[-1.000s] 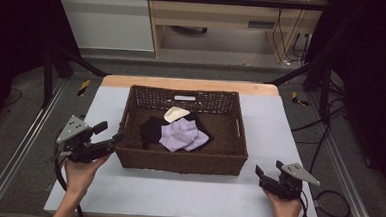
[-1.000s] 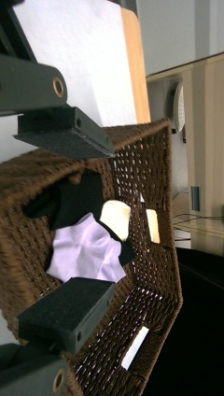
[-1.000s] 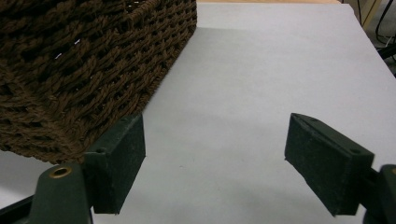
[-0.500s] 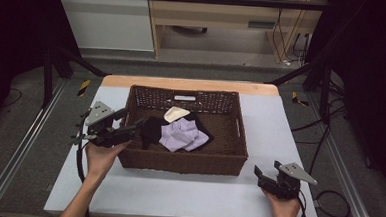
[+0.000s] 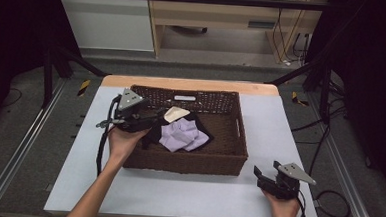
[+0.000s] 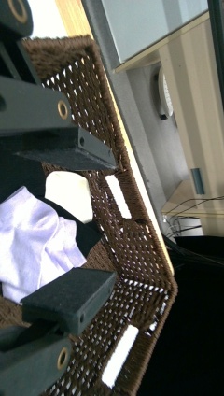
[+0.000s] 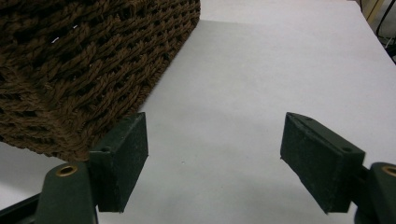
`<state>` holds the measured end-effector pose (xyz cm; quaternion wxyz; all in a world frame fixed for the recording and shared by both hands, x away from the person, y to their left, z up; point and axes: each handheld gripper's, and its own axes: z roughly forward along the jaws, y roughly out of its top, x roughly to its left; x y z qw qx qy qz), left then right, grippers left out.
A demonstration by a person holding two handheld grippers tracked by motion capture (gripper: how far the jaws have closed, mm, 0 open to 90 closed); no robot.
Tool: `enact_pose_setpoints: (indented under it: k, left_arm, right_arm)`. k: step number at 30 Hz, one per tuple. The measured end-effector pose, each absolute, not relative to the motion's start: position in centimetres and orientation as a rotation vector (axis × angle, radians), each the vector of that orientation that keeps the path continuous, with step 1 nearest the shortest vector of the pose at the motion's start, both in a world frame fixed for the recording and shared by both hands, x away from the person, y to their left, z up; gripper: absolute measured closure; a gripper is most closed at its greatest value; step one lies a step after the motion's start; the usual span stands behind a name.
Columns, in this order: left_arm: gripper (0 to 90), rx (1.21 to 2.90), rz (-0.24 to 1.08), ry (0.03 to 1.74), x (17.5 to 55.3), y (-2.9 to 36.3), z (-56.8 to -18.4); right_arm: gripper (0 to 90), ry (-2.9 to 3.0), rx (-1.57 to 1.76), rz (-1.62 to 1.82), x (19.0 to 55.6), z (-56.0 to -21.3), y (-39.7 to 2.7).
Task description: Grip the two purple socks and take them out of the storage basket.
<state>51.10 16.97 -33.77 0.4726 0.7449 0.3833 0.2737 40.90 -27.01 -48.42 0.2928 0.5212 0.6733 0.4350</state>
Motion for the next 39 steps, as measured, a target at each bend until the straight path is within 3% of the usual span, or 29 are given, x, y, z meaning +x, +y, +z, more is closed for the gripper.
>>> enact_pose_setpoints:
  k: [25,39]
  left_arm:
    - [47.2,1.979,0.524,0.896,54.7,11.7,-38.1]
    - [47.6,2.115,0.550,0.899,55.1,10.7,-39.7]
  right_arm:
    - [23.3,1.808,1.370,1.146,40.8,-48.4,-26.8]
    - [22.4,1.824,1.361,1.125,40.9,-48.5,-26.6]
